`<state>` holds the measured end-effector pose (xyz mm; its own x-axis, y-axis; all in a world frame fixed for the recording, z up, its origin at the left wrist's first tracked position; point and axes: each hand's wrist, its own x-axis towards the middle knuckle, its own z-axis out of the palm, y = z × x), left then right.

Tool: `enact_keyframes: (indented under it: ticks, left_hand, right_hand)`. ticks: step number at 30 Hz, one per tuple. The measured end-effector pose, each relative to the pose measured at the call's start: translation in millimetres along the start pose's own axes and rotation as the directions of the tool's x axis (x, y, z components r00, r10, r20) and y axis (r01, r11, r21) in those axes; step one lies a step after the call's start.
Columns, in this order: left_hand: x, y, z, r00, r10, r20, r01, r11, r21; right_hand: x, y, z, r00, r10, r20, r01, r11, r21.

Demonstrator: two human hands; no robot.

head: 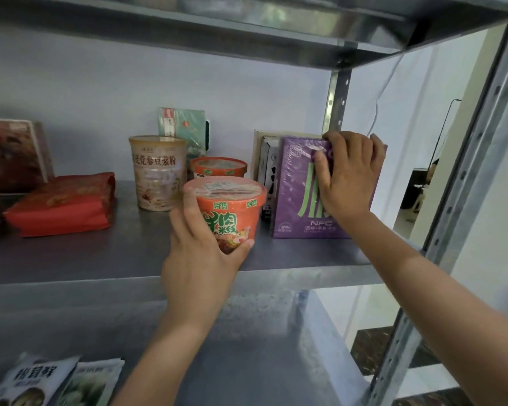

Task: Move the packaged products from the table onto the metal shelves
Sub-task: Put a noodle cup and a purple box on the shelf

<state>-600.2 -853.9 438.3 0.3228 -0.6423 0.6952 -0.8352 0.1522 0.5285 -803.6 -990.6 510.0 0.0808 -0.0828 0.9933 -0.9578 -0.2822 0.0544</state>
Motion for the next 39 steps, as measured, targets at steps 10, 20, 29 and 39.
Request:
enact_keyframes:
  ticks: [10, 20, 29, 39]
  left_hand:
    - [0.1, 5.2, 3.8, 1.0, -0.009, 0.002, 0.009, 1.0, 0.03]
    - [1.5, 10.0, 8.4, 1.0, -0.007, 0.005, 0.007, 0.999, 0.041]
    - [2.0, 13.3, 10.9, 1.0, -0.009, -0.003, 0.009, 0.998, 0.059]
    - [-2.6, 15.7, 5.8, 0.999, -0.016, 0.051, 0.021, 0.996, -0.085]
  right_hand:
    - [0.6, 4.5, 16.1, 1.0, 0.019, 0.011, -0.019, 0.999, -0.043]
    - [-0.8, 2.6, 20.0, 0.997, 0.019, -0.076, -0.024, 0.998, -0.065]
    - [2.0, -5.2, 28.1, 0.997, 0.029, -0.073, -0.033, 0.998, -0.062]
    - [2.3, 3.4, 10.7, 1.0, -0.019, 0.013, 0.015, 0.968, 0.251]
